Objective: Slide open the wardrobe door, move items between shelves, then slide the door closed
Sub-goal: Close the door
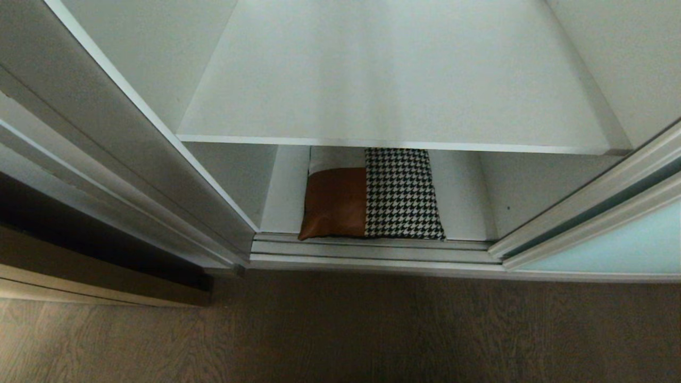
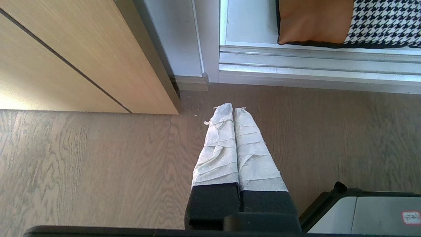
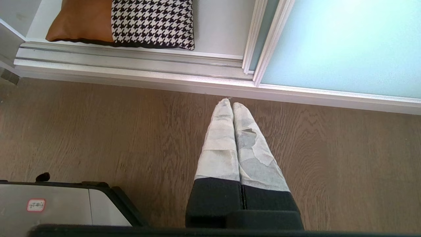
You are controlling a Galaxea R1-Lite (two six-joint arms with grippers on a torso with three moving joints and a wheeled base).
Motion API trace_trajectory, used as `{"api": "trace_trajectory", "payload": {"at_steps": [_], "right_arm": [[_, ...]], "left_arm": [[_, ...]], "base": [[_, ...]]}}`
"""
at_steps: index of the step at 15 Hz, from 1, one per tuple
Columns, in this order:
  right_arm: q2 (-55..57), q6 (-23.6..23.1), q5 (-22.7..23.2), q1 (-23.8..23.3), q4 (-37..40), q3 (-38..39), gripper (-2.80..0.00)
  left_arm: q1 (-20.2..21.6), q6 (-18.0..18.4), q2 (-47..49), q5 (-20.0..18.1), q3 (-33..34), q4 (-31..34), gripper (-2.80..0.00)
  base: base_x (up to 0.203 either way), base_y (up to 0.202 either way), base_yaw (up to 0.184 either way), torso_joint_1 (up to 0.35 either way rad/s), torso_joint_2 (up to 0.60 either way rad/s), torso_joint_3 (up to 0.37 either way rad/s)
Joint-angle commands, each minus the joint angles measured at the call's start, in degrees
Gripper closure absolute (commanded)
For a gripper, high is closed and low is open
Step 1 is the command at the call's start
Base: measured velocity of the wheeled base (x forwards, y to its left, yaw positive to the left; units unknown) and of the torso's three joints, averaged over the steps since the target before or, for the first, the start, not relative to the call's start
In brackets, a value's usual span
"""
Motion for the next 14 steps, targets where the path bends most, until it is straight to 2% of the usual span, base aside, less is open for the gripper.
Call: {"api": "trace_trajectory", "payload": {"at_steps": [1, 11, 14], "right_arm": [[0.10, 0.01, -0.02, 0.03, 0.01, 0.00, 0.00], [0.10, 0.01, -0.02, 0.03, 0.01, 0.00, 0.00], [0.10, 0.01, -0.02, 0.03, 0.01, 0.00, 0.00]], "left_arm": [[0.00, 0.02, 0.11, 0.00, 0.09, 0.06, 0.00], [0.00, 0.13, 0.07, 0.09, 0.09, 0.29, 0.00], [0.00, 1.44, 0.03, -0.09, 0.09, 0.52, 0.00]], "base": [[0.000, 0.000, 0.000, 0.000, 0.00, 0.000], [0.000, 0.000, 0.000, 0.000, 0.00, 0.000], [0.000, 0.000, 0.000, 0.000, 0.00, 0.000]]}}
